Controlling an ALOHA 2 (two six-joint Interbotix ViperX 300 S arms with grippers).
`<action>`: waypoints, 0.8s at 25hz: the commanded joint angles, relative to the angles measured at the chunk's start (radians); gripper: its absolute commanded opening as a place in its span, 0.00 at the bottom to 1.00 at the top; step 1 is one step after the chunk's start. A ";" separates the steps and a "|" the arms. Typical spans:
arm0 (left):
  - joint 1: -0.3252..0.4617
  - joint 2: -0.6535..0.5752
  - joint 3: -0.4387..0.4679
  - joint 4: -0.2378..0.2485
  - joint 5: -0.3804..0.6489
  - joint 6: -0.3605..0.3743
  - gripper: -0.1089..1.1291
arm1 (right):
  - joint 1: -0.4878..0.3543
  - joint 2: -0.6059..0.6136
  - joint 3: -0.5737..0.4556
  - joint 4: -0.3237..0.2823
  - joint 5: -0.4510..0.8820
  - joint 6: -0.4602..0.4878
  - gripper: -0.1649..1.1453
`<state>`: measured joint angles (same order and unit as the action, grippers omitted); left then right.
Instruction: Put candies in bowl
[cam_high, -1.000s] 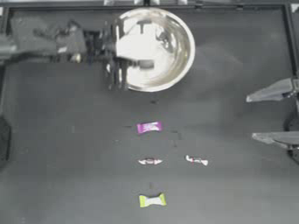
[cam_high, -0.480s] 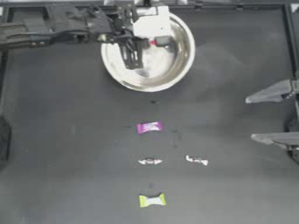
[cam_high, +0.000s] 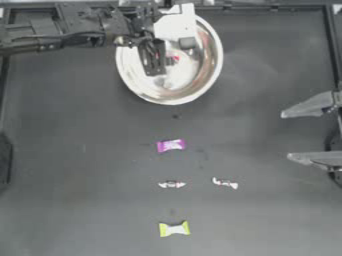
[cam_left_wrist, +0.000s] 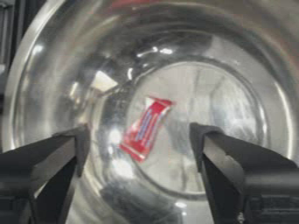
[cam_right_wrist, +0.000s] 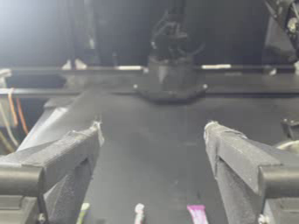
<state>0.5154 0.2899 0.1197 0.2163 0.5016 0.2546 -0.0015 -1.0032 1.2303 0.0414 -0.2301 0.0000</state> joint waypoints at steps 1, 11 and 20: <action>-0.012 -0.110 0.000 -0.028 -0.005 0.002 0.87 | -0.002 0.005 -0.011 0.003 -0.005 0.000 0.88; -0.133 -0.397 0.164 -0.170 -0.011 0.014 0.84 | -0.008 -0.017 -0.009 0.011 0.003 0.000 0.88; -0.325 -0.762 0.449 -0.259 -0.215 -0.009 0.77 | -0.008 -0.025 -0.014 0.018 0.025 0.000 0.88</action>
<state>0.2117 -0.3927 0.5338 -0.0276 0.3390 0.2500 -0.0077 -1.0308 1.2333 0.0552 -0.2056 0.0000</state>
